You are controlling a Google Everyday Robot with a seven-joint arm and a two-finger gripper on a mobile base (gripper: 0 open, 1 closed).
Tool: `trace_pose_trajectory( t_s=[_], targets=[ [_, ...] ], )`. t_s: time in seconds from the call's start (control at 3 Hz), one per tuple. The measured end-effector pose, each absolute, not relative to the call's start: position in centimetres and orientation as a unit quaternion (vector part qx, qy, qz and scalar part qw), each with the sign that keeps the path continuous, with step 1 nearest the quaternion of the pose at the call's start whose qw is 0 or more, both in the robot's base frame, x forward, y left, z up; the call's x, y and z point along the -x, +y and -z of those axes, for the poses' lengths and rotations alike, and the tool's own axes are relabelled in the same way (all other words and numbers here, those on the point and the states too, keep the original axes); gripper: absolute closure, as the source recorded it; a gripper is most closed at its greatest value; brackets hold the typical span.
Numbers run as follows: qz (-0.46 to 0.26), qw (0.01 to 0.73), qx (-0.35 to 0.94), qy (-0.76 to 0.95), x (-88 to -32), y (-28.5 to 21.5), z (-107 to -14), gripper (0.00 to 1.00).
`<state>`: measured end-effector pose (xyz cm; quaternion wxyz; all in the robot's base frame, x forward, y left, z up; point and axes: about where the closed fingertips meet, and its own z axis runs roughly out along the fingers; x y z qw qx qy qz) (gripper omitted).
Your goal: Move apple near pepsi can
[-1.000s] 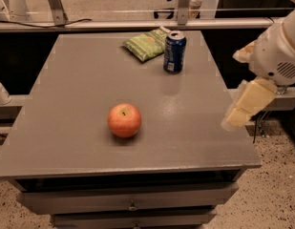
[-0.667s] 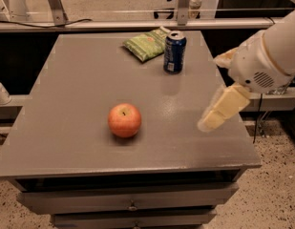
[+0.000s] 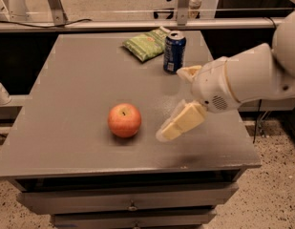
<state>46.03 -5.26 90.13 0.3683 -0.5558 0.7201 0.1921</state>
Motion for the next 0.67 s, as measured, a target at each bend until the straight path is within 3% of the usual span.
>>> trace_pose_trajectory(
  t_s=[0.67],
  targets=[
    [-0.268,0.408,0.546,0.681,-44.4,2.2,-87.4,0.00]
  ],
)
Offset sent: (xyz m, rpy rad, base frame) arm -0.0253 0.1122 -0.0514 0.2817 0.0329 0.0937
